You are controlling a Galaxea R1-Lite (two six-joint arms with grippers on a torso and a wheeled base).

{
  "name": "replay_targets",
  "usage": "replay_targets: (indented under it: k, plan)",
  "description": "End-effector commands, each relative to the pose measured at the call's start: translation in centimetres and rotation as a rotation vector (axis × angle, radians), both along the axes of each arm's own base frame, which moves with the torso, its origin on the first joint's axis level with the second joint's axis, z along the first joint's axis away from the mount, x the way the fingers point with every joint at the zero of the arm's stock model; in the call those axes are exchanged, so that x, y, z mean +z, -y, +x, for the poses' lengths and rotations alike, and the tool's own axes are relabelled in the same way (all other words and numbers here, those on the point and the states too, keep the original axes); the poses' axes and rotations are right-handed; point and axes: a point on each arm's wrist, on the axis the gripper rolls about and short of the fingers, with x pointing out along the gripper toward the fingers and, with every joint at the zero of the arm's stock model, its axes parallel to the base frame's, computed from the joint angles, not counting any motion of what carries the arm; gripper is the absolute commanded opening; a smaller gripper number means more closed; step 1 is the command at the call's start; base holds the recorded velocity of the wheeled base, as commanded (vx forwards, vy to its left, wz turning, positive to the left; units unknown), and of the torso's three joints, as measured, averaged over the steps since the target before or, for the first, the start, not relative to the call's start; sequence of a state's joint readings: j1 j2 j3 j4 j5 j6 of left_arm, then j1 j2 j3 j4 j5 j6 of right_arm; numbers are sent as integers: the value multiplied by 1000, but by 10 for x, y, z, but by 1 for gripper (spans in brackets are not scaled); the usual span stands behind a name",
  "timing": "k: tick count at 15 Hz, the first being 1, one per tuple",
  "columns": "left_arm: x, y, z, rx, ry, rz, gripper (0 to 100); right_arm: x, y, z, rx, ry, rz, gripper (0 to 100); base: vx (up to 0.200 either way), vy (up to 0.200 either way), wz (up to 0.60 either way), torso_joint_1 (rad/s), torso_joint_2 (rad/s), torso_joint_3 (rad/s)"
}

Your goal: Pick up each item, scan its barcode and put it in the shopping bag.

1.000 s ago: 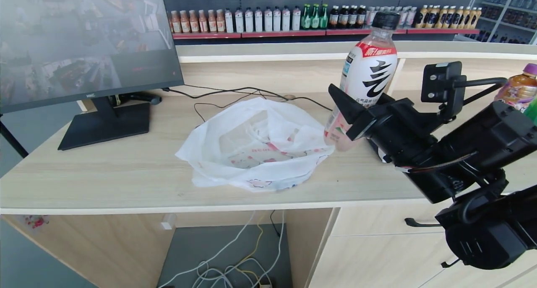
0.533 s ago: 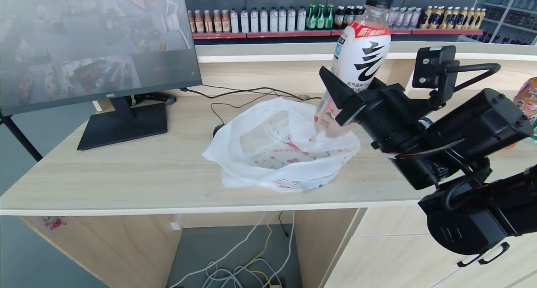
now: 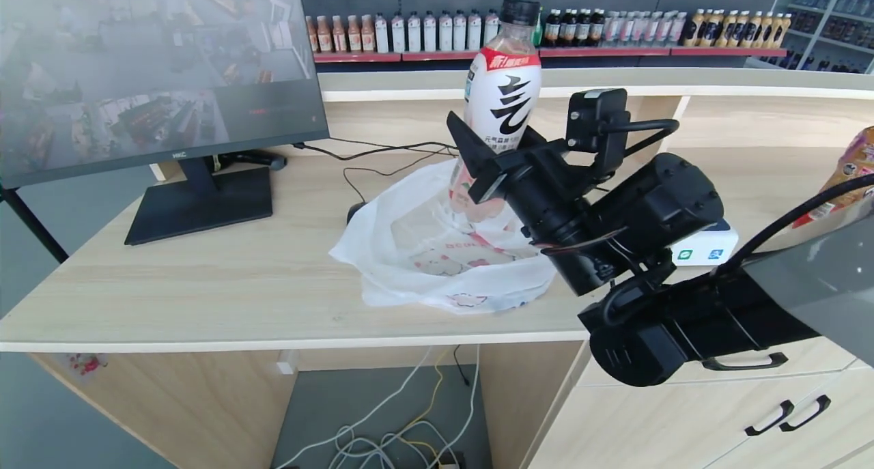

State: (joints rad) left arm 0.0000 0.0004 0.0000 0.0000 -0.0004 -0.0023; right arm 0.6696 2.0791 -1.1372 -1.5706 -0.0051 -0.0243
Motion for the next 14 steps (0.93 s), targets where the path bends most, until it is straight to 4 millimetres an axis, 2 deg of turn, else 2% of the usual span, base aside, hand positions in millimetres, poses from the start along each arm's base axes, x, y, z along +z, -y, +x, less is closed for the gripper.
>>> replay_targets:
  k: [1,3,6,11,14]
  plan:
    - [0,0,0,0,0,-1,100,-22,-17,13,9,-24,-21,0,0,0,0,0,0,0]
    - [0,0,0,-1,0,-1,100,-29,-23,20,0,-29,-17,0,0,0,0,0,0,0]
    - [0,0,0,0,0,-1,100,-27,-29,30,-43,-78,-22,0,0,0,0,0,0,0]
    - [0,0,0,0,0,-1,100,-47,-58,59,-50,-66,-44,0,0,0,0,0,0,0]
    - [0,0,0,0,0,-1,100,-55,-60,63,-53,-93,-67,0,0,0,0,0,0,0]
